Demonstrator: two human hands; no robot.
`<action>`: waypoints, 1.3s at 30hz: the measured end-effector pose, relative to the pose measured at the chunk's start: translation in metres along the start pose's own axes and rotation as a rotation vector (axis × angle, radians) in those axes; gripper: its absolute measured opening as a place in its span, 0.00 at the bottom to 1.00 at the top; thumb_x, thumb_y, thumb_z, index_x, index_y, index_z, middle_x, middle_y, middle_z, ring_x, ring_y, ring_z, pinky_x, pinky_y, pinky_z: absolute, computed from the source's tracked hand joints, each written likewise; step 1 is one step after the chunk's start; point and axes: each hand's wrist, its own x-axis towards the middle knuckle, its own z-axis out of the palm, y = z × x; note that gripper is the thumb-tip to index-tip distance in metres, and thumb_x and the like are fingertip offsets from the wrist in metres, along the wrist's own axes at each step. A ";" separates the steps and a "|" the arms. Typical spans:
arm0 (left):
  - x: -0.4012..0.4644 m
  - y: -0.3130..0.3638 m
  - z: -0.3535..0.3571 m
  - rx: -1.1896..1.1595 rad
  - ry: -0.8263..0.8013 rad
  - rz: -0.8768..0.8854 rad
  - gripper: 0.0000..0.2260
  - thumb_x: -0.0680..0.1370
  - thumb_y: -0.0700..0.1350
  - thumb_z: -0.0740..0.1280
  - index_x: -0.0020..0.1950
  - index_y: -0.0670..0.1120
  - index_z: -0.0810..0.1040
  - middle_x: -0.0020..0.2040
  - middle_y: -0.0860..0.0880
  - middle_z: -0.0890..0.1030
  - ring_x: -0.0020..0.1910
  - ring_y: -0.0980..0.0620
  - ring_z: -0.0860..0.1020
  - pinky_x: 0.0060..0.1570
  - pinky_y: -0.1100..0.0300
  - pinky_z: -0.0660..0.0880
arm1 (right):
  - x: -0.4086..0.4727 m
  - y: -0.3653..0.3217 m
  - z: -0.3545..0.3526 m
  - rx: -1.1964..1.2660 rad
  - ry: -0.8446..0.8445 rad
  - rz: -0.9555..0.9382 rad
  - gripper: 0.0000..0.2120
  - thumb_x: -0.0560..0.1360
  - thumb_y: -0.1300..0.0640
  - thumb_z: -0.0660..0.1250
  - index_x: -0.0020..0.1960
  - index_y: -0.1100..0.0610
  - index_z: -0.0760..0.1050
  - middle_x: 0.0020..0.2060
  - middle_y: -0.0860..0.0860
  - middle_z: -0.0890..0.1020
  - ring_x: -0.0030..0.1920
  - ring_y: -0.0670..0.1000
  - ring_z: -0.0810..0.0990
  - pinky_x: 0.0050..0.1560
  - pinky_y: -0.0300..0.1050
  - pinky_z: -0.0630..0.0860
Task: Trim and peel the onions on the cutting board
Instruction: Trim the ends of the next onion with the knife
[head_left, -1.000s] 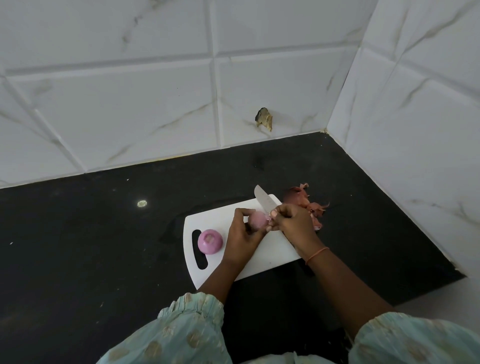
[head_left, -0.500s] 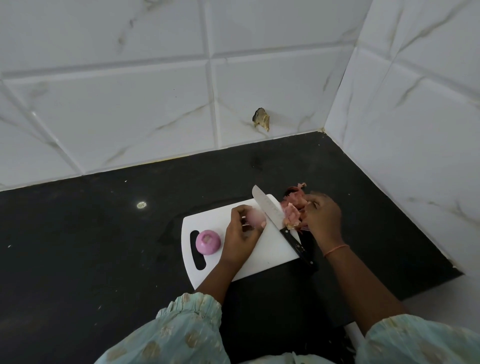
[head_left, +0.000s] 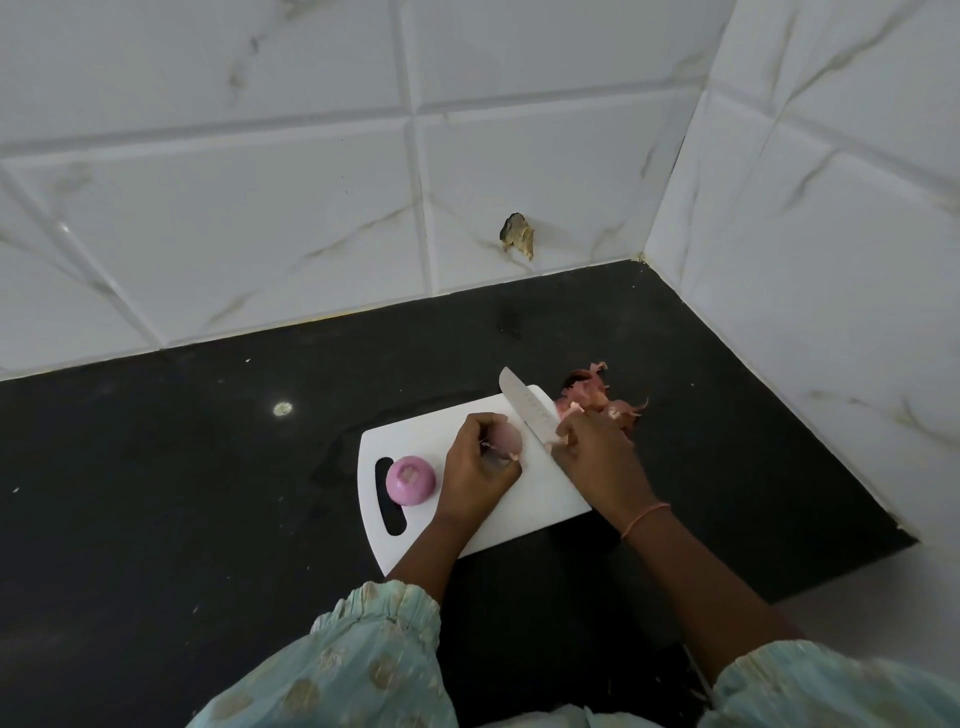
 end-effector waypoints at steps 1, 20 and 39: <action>0.000 0.000 0.000 0.011 -0.006 -0.002 0.20 0.69 0.36 0.74 0.59 0.47 0.75 0.54 0.54 0.79 0.53 0.59 0.78 0.50 0.69 0.75 | -0.002 0.000 0.004 -0.032 -0.050 0.031 0.12 0.76 0.55 0.68 0.58 0.55 0.75 0.54 0.51 0.77 0.54 0.50 0.76 0.55 0.44 0.75; 0.002 -0.008 0.001 0.068 0.000 0.044 0.18 0.77 0.46 0.71 0.67 0.50 0.77 0.62 0.56 0.79 0.60 0.61 0.76 0.59 0.69 0.73 | -0.005 -0.008 -0.013 0.314 -0.030 0.284 0.17 0.78 0.57 0.64 0.66 0.55 0.70 0.53 0.50 0.78 0.47 0.47 0.76 0.44 0.37 0.73; 0.007 -0.013 0.002 0.042 -0.029 -0.066 0.19 0.75 0.44 0.73 0.66 0.47 0.77 0.59 0.52 0.81 0.58 0.57 0.79 0.60 0.60 0.76 | -0.033 -0.025 -0.003 0.062 -0.181 0.086 0.09 0.83 0.50 0.53 0.59 0.51 0.66 0.40 0.52 0.78 0.41 0.52 0.78 0.40 0.53 0.77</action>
